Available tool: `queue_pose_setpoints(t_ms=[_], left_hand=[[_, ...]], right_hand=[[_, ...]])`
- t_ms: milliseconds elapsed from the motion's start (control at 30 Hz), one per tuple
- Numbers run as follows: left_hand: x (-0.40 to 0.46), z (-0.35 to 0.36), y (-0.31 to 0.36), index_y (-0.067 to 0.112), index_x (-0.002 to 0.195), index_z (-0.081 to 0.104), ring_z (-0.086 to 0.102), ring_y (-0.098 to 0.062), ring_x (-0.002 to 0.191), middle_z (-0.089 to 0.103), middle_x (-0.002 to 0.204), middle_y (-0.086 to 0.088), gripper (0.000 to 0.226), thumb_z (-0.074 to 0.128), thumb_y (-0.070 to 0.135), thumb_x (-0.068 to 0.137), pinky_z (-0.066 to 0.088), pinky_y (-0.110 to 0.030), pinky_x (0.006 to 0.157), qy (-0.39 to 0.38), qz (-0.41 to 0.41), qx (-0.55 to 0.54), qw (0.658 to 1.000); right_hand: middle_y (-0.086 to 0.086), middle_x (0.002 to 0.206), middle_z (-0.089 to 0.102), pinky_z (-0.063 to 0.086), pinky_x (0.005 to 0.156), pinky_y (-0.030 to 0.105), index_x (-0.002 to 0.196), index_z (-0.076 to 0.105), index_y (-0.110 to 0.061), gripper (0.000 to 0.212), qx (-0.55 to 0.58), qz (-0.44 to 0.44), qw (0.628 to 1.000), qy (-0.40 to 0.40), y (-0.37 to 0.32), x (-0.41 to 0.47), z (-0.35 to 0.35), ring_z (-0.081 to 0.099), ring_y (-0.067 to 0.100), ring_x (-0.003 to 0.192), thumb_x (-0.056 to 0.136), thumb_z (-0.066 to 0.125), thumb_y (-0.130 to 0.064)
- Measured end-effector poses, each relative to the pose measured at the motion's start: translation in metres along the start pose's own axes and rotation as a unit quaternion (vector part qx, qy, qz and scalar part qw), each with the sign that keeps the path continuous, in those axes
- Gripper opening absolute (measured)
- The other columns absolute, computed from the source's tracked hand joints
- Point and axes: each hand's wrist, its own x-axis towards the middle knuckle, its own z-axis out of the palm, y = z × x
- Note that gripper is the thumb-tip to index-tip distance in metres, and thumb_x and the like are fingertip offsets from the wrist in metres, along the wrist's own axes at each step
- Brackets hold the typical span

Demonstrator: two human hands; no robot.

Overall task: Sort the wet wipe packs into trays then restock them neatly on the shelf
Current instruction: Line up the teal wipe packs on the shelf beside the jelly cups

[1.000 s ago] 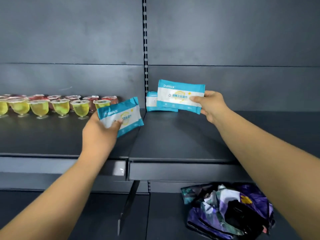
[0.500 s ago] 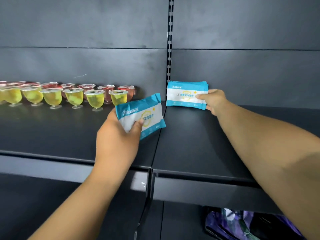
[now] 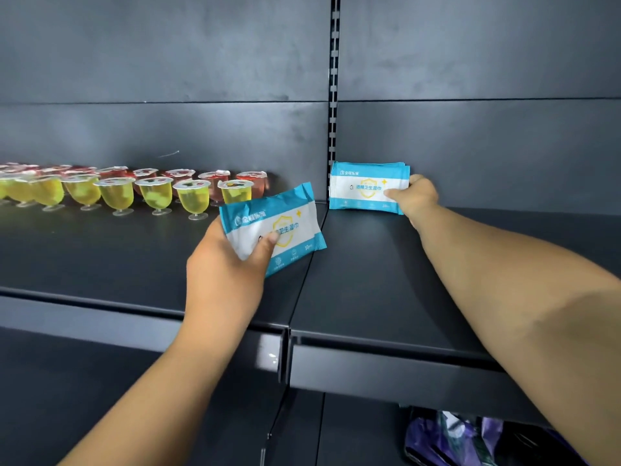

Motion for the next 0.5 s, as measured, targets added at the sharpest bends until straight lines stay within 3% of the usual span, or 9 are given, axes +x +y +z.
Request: queue_pose_setpoints(t_ms=[167, 267, 300, 367, 433, 500], left_hand=[[0.001, -0.001, 0.001, 0.011, 0.112, 0.056, 0.041, 0.010, 0.061, 0.046, 0.078, 0.016, 0.030, 0.065, 0.022, 0.085, 0.032, 0.006, 0.055, -0.003, 0.005, -0.015, 1.000], [0.000, -0.004, 0.005, 0.011, 0.108, 0.058, 0.046, 0.001, 0.064, 0.047, 0.077, 0.016, 0.029, 0.067, 0.024, 0.083, 0.034, 0.001, 0.053, -0.011, -0.001, -0.033, 0.999], [0.000, -0.004, 0.005, 0.009, 0.108, 0.059, 0.048, -0.003, 0.069, 0.050, 0.079, 0.014, 0.031, 0.068, 0.024, 0.082, 0.034, -0.004, 0.053, -0.011, -0.005, -0.039, 0.999], [0.000, -0.006, 0.008, 0.007, 0.108, 0.061, 0.052, -0.010, 0.081, 0.055, 0.087, 0.009, 0.035, 0.070, 0.025, 0.080, 0.035, -0.011, 0.062, -0.012, -0.014, -0.059, 0.998], [0.002, -0.006, 0.012, 0.007, 0.108, 0.061, 0.055, -0.011, 0.085, 0.058, 0.091, 0.007, 0.035, 0.071, 0.024, 0.079, 0.038, -0.016, 0.070, -0.024, -0.035, -0.099, 0.994], [0.003, -0.005, 0.016, 0.007, 0.108, 0.061, 0.056, -0.010, 0.085, 0.059, 0.092, 0.006, 0.036, 0.072, 0.023, 0.078, 0.041, -0.013, 0.065, -0.040, -0.036, -0.121, 0.991]], right_hand=[[0.010, 0.130, 0.055, 0.041, 0.098, 0.030, 0.133, 0.042, -0.007, 0.060, 0.003, 0.005, 1.000, 0.009, -0.003, -0.011, -0.011, 0.054, 0.025, 0.116, 0.081, 0.070, -0.015], [0.010, 0.116, 0.060, 0.047, 0.084, 0.028, 0.114, 0.054, -0.009, 0.035, 0.093, 0.002, 0.995, -0.024, -0.020, -0.034, -0.025, 0.060, 0.018, 0.090, 0.084, 0.068, -0.019], [0.010, 0.108, 0.061, 0.049, 0.078, 0.026, 0.101, 0.056, -0.011, 0.020, 0.132, 0.009, 0.988, -0.073, -0.029, -0.047, -0.030, 0.059, 0.015, 0.080, 0.086, 0.065, -0.023], [0.011, 0.103, 0.064, 0.051, 0.079, 0.027, 0.088, 0.058, -0.013, 0.020, 0.182, 0.019, 0.961, -0.208, -0.047, -0.079, -0.042, 0.062, 0.017, 0.078, 0.090, 0.059, -0.032], [0.007, 0.097, 0.069, 0.054, 0.078, 0.028, 0.091, 0.061, -0.013, 0.027, 0.219, 0.015, 0.915, -0.338, -0.060, -0.109, -0.056, 0.066, 0.017, 0.082, 0.088, 0.056, -0.039], [0.001, 0.089, 0.072, 0.057, 0.074, 0.028, 0.095, 0.062, -0.015, 0.024, 0.233, 0.001, 0.876, -0.422, -0.065, -0.130, -0.067, 0.069, 0.014, 0.080, 0.081, 0.059, -0.035]])
